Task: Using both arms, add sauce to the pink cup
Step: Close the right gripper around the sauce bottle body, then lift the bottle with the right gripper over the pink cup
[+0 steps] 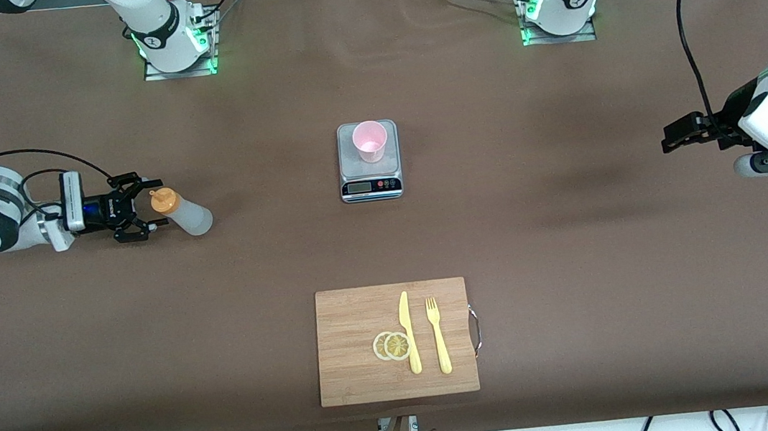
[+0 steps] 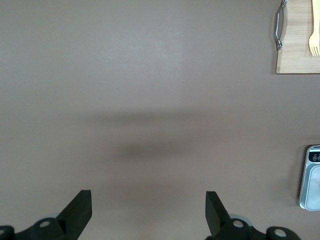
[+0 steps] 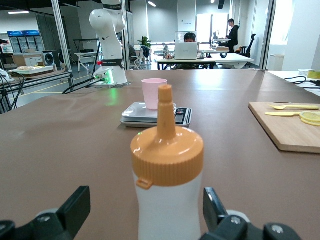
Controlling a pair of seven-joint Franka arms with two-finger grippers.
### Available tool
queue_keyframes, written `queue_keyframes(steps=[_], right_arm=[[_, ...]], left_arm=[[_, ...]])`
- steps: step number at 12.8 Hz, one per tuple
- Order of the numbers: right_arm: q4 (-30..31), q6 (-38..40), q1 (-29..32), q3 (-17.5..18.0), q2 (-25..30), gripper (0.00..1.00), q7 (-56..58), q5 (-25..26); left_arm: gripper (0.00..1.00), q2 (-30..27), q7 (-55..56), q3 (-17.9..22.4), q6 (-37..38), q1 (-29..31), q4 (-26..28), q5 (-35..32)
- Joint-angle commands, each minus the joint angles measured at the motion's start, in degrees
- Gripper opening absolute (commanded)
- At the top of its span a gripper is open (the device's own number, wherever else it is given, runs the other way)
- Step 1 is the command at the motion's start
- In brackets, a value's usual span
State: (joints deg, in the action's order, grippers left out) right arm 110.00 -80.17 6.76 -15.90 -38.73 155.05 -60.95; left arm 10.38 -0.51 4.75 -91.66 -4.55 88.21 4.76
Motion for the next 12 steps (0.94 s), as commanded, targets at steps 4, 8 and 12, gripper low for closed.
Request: queue_keyframes(steps=[4, 8, 12], right_arm=[[-1.5, 1.0, 0.0, 1.8, -4.3, 0.98, 2.5, -4.9], [-3.3, 0.6, -0.5, 2.8, -5.2, 0.25, 1.4, -5.0], [-7.8, 3.4, -4.5, 2.9, -3.9, 0.09, -11.1, -4.2]], left_arm=[[1.0, 0.3, -1.3, -0.1, 0.8, 0.2, -0.8, -0.4], [1.0, 0.3, -1.3, -0.1, 0.8, 0.2, -0.8, -0.3], [1.0, 0.3, -1.3, -0.1, 0.8, 0.2, -0.8, -0.3]])
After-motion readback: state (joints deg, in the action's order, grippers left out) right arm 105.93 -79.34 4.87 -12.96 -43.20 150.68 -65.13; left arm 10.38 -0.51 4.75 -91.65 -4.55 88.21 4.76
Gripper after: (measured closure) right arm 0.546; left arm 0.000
